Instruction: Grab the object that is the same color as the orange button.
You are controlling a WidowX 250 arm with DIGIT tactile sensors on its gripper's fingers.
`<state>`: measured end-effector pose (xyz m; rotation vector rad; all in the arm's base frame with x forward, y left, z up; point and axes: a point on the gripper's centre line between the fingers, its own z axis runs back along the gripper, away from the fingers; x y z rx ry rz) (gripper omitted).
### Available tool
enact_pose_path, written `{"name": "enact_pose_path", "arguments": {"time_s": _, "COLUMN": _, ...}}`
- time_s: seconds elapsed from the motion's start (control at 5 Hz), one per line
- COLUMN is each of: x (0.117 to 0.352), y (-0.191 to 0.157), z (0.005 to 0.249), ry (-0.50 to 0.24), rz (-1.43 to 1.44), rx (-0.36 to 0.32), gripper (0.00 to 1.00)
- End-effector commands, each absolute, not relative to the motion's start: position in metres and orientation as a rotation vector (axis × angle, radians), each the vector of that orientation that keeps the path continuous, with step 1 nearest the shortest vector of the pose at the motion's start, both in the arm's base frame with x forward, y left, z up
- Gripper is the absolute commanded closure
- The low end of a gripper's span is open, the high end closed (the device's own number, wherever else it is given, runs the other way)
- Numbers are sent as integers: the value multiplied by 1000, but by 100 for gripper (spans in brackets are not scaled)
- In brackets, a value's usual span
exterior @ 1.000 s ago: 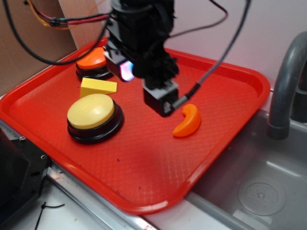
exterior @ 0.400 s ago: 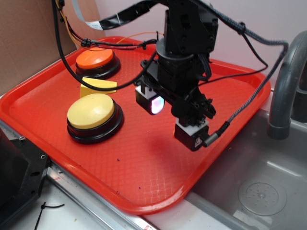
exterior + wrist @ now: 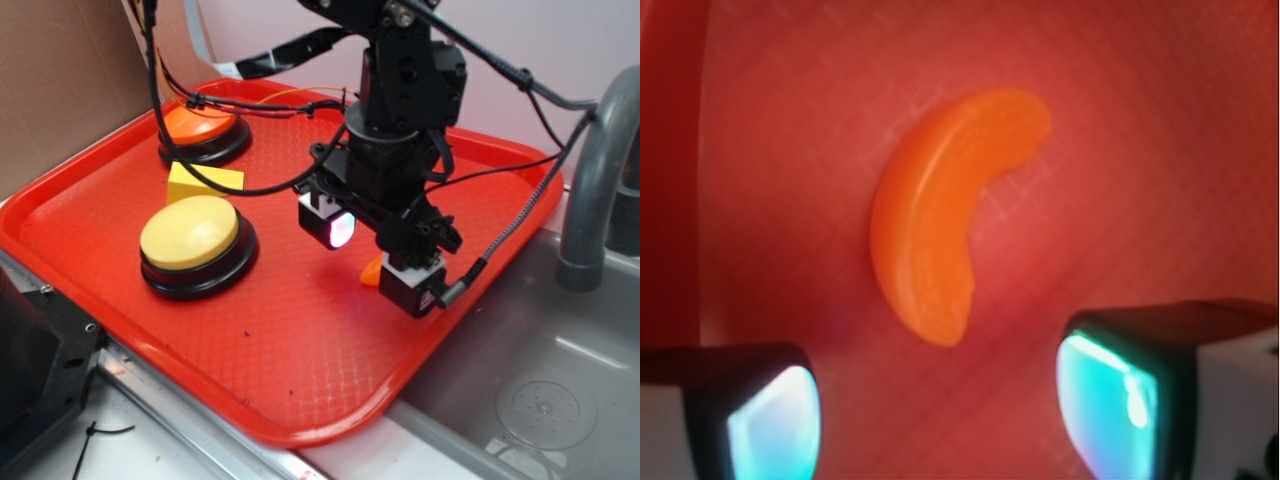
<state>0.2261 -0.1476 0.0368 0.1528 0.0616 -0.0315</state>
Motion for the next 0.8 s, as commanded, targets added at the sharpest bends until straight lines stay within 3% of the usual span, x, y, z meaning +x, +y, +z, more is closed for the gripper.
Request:
{"name": "enact_pose_path", "arguments": {"time_s": 0.0, "x": 247, "y": -138, "z": 31, "ry": 29, "rz": -4, "rx": 115, "gripper": 0}}
{"name": "enact_pose_path", "arguments": {"time_s": 0.2, "x": 251, "y": -134, "z": 25, "ry": 30, "rz": -2, "rx": 115, "gripper": 0}}
{"name": "enact_pose_path", "arguments": {"time_s": 0.4, "x": 250, "y": -134, "z": 24, "ry": 28, "rz": 1, "rx": 106, "gripper": 100}}
{"name": "enact_pose_path", "arguments": {"time_s": 0.6, "x": 255, "y": -129, "z": 22, "ry": 29, "rz": 6, "rx": 106, "gripper": 100}}
